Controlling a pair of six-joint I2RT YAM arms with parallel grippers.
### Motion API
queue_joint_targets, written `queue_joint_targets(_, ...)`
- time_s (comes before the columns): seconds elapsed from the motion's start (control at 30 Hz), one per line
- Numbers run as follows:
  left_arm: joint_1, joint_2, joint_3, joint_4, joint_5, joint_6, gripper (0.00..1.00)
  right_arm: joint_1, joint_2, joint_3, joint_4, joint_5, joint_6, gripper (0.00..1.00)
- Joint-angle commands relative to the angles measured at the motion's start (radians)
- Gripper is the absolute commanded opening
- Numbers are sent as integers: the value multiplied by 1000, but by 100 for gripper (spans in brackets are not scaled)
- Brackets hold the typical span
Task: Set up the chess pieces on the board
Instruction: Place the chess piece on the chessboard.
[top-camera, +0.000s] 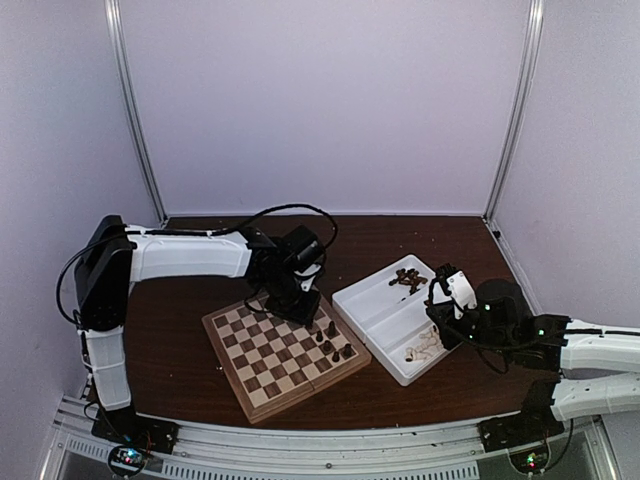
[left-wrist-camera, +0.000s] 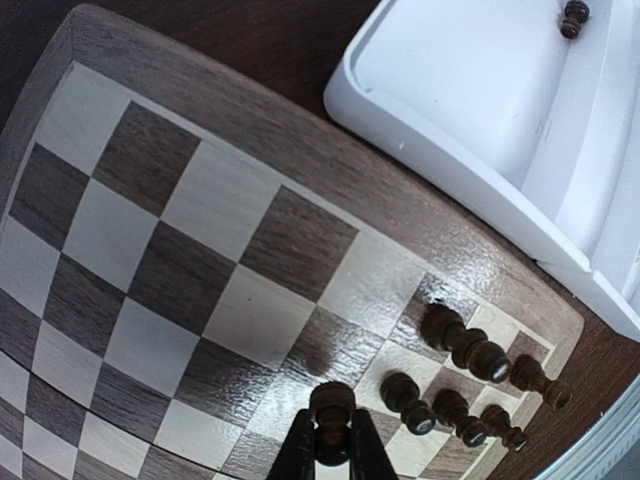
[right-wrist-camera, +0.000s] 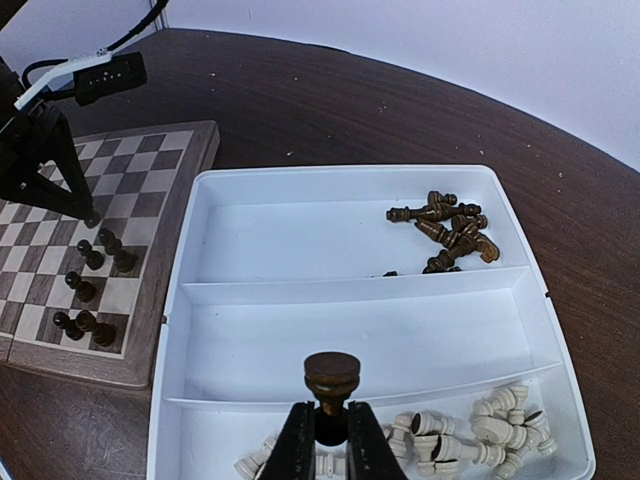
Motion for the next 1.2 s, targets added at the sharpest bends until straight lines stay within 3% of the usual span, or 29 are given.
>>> queue_joint_targets(0.0, -7, 22, 39, 37, 42, 18, 2, -7, -2, -6, 11, 2, 7, 11)
queue_joint_targets(0.87, -8, 70, 58, 17, 20, 39, 5, -7, -1, -6, 11, 1, 7, 10)
queue_joint_targets(1.17, -8, 74, 70, 2, -4, 41, 15, -6, 2, -5, 11, -1, 8, 11)
